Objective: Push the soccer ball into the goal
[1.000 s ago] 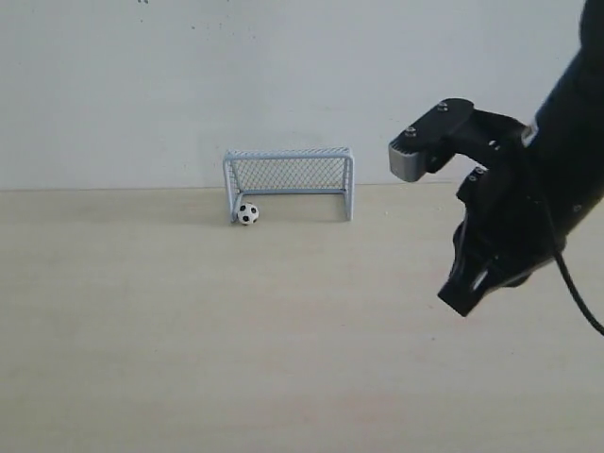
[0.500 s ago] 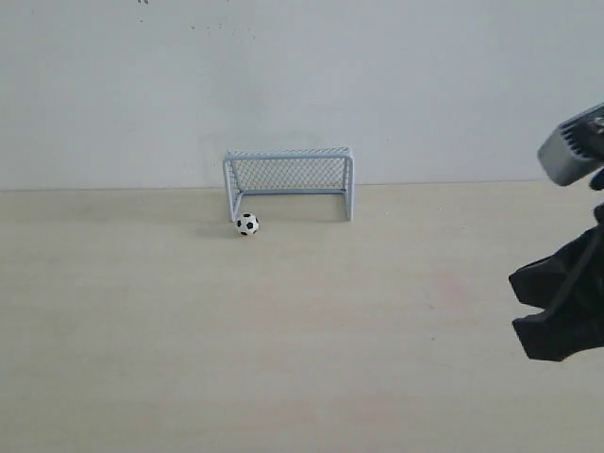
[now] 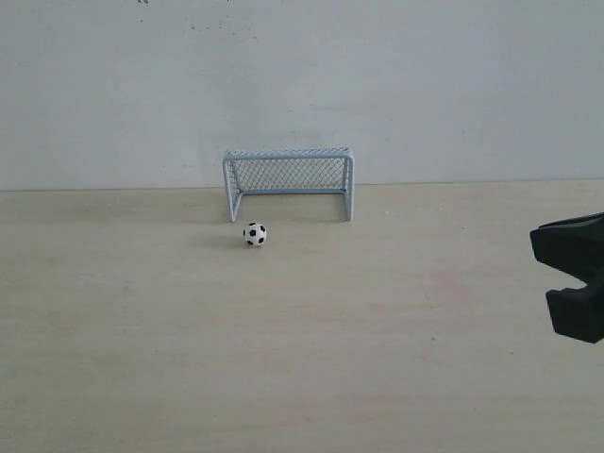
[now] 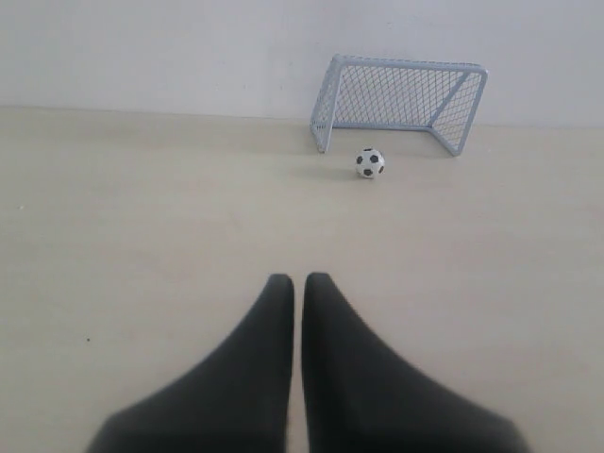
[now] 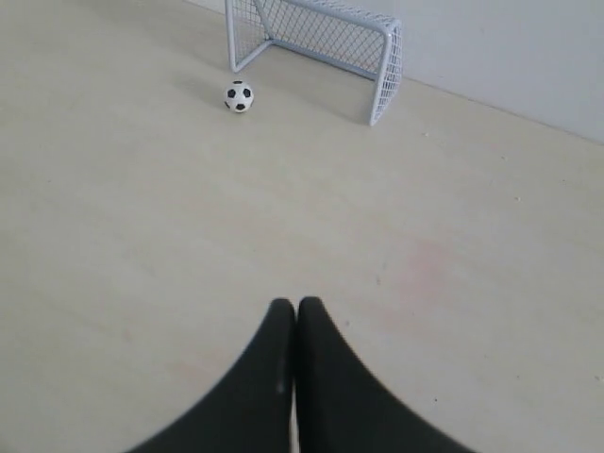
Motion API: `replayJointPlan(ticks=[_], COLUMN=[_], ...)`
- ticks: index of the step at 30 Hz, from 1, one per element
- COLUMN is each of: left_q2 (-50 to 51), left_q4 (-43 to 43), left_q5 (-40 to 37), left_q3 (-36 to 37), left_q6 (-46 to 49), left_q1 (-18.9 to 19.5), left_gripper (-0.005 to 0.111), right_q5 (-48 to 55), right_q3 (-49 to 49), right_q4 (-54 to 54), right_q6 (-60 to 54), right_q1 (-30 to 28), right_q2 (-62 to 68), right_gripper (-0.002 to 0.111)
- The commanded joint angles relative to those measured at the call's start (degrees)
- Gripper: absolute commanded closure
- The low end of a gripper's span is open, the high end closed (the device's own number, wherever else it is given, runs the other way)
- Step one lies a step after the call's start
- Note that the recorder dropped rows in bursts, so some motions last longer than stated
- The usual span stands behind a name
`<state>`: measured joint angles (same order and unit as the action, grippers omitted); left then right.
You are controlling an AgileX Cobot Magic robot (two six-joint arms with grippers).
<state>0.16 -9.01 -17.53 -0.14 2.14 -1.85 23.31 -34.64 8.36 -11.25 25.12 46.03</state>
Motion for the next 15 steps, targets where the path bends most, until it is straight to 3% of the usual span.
replayJointPlan(ticks=[1, 9, 15], left_q2=[-0.2, -0.2, -0.2], left_q4=[-0.6, -0.6, -0.6], left_q5=[0.1, 0.1, 0.1], left_q3=[0.1, 0.1, 0.1], left_q6=[-0.4, -0.4, -0.4], left_q1=[0.1, 0.1, 0.1], left_gripper=[0.102, 0.102, 0.102], right_q5=[-0.8, -0.7, -8.5], right_q3=[0.4, 0.4, 4.9], right_q4=[0.2, 0.0, -0.1], right_q6=[0.3, 0.3, -0.5], right_q1=[0.0, 0.0, -2.2], right_q2=[-0.2, -3.6, -14.7], right_gripper=[0.108, 0.108, 0.108])
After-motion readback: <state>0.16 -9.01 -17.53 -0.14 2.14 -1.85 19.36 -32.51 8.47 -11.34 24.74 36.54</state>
